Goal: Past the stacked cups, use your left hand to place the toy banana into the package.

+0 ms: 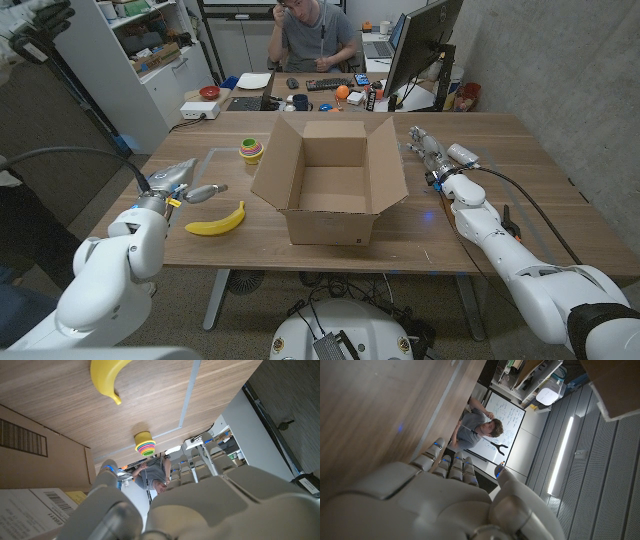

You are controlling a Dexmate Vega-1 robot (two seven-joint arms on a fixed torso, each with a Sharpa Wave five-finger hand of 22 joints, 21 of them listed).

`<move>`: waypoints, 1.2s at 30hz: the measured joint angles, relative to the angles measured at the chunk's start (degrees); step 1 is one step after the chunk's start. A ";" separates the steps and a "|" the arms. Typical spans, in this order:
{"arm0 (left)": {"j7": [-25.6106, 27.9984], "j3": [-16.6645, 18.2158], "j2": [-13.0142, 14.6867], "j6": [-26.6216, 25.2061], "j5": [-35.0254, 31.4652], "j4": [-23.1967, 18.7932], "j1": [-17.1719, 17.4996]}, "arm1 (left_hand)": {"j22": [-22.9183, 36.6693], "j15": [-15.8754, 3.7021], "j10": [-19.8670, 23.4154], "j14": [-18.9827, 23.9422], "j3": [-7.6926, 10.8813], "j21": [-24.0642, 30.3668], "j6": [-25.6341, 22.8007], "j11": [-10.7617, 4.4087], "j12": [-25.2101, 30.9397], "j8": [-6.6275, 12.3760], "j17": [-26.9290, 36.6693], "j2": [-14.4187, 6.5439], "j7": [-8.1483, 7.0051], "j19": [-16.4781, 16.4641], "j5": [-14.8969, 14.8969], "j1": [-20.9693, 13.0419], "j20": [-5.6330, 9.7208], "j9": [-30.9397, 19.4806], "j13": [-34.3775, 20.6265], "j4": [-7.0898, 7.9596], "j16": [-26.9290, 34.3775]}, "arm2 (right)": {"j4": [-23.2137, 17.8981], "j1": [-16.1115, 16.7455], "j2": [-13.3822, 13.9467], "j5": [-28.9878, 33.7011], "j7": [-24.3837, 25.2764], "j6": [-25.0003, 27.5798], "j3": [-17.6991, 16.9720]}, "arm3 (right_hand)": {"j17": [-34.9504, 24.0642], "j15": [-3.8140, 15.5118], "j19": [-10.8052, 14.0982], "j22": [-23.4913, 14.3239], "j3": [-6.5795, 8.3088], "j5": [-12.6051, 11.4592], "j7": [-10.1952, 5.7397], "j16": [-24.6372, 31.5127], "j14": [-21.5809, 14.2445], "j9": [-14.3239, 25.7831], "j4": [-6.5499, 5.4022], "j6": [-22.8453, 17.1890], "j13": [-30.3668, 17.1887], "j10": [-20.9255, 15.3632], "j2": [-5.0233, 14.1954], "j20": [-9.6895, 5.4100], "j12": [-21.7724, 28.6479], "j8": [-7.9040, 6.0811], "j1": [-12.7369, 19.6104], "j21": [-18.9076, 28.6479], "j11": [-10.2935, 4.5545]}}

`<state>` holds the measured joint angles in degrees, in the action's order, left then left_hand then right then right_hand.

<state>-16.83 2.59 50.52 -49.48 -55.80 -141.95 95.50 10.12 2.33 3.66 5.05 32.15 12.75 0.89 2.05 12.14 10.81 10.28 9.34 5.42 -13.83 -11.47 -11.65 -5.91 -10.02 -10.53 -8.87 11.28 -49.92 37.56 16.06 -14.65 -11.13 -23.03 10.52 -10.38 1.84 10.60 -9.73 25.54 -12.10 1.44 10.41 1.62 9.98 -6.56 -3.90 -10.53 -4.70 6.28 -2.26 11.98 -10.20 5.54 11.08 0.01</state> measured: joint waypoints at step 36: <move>2.91 -19.24 17.42 -11.10 11.27 3.21 -12.04 | 0.02 -0.31 -1.06 -0.11 -0.87 -0.29 1.68 -0.01 -0.29 -0.24 -0.01 0.46 0.01 -1.59 -0.83 -3.81 2.03 0.01 -0.29 -0.87 -0.33 | 6.19 -3.11 -1.59 0.56 -2.57 -3.35 -0.46 | -0.01 0.01 -0.01 0.00 -0.17 0.00 0.21 0.00 0.01 0.00 0.17 0.22 0.00 0.00 -0.24 0.00 0.00 0.00 -0.24 0.00 0.00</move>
<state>-13.92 -16.64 67.94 -60.59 -44.52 -138.74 83.46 10.14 2.02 2.60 4.93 31.27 12.46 2.57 2.04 11.85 10.58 10.27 9.81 5.43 -15.42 -12.30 -15.46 -3.87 -10.00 -10.82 -9.74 10.95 -43.73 34.45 14.47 -14.10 -13.69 -26.38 10.06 -10.40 1.85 10.60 -9.73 25.37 -12.10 1.65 10.41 1.63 9.98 -6.39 -3.68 -10.52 -4.70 6.05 -2.25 11.98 -10.20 5.30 11.08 0.01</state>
